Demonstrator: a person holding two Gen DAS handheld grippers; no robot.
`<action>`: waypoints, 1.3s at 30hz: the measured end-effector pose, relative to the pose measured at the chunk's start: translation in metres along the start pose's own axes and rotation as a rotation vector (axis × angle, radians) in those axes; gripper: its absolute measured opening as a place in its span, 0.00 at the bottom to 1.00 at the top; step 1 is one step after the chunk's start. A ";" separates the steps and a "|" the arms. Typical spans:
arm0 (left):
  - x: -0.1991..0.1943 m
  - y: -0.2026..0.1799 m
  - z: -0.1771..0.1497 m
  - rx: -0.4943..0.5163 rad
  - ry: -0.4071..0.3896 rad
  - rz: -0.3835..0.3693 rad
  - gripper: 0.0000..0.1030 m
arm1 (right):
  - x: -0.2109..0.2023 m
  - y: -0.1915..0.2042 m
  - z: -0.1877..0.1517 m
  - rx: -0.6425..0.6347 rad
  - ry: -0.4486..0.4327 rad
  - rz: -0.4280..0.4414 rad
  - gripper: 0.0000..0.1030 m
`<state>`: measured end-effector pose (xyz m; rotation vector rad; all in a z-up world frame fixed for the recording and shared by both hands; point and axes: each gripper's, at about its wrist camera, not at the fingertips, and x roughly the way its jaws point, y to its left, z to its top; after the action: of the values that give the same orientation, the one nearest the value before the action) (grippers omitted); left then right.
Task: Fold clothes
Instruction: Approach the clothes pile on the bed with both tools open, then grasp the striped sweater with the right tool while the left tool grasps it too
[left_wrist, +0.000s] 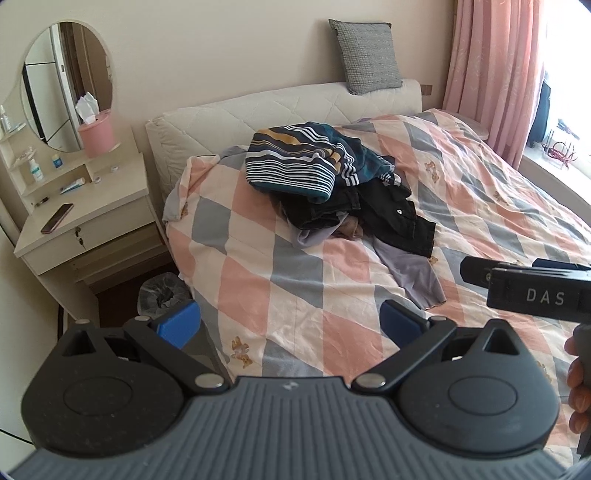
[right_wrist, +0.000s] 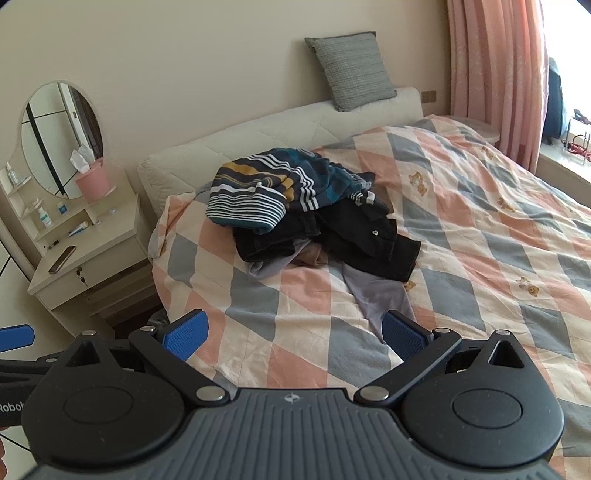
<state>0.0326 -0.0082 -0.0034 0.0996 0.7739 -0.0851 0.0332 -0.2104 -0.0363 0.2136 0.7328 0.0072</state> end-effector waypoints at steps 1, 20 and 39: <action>0.003 -0.001 0.002 0.002 0.002 -0.005 0.99 | 0.002 -0.001 0.002 0.005 -0.001 -0.006 1.00; 0.142 0.023 0.091 0.051 0.105 -0.102 0.99 | 0.116 0.007 0.069 0.090 0.062 -0.072 1.00; 0.304 0.069 0.178 0.112 0.316 -0.164 0.99 | 0.240 0.032 0.130 0.139 0.132 -0.154 1.00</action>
<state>0.3804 0.0267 -0.0862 0.1578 1.0922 -0.2736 0.3002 -0.1847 -0.0957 0.2907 0.8805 -0.1778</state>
